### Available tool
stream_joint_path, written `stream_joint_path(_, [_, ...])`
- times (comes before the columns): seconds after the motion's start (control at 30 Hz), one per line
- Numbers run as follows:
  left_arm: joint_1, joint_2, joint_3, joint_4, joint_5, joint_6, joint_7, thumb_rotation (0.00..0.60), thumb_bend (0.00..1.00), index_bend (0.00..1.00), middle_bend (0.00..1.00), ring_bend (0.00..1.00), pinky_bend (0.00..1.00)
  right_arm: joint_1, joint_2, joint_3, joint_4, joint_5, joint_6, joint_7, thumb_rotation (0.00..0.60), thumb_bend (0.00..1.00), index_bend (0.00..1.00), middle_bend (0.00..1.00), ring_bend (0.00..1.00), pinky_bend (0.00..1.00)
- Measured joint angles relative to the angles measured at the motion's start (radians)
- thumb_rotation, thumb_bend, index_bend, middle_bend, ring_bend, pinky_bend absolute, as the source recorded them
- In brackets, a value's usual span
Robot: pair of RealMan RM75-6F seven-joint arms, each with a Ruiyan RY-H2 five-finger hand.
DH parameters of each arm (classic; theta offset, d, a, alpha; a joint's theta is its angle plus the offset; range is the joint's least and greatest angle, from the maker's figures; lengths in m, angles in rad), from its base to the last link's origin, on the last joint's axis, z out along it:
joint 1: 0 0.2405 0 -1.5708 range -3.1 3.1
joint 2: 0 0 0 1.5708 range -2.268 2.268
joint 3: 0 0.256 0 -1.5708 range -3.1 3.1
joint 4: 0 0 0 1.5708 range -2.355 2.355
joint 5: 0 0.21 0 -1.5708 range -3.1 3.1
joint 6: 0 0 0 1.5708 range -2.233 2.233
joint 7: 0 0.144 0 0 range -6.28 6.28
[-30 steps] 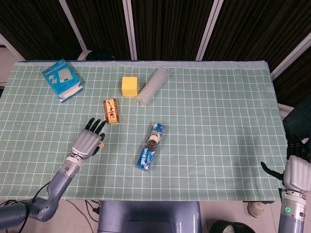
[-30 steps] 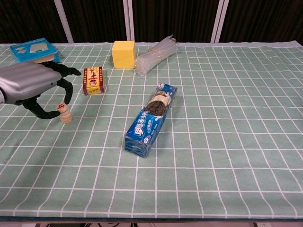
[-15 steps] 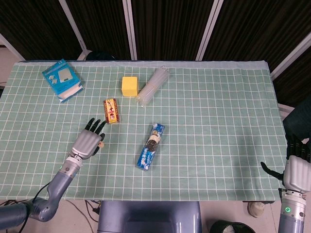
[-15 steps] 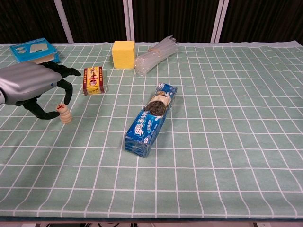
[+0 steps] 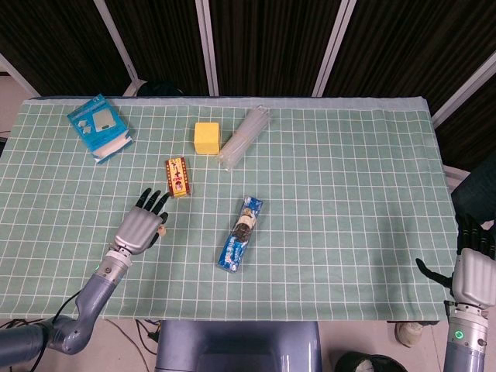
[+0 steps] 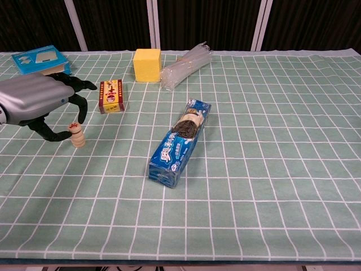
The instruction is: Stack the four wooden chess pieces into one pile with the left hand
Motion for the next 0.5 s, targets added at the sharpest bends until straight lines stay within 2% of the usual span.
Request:
stream_joint_path(0.3, [-0.002, 0.004, 0.002, -0.010, -0.002, 0.004, 0.012, 0.600, 0.32, 0.43, 0.03, 0.00, 0.00, 0.000, 0.000, 0.001, -0.001, 0.003, 0.000, -0.002, 0.600, 0.23, 0.00, 0.01, 0.00, 0.00])
stream_joint_path(0.5, [0.000, 0.013, 0.001, -0.025, 0.004, 0.018, 0.017, 0.600, 0.32, 0.37, 0.03, 0.00, 0.00, 0.000, 0.000, 0.001, 0.001, 0.002, 0.002, 0.000, 0.600, 0.23, 0.00, 0.01, 0.00, 0.00])
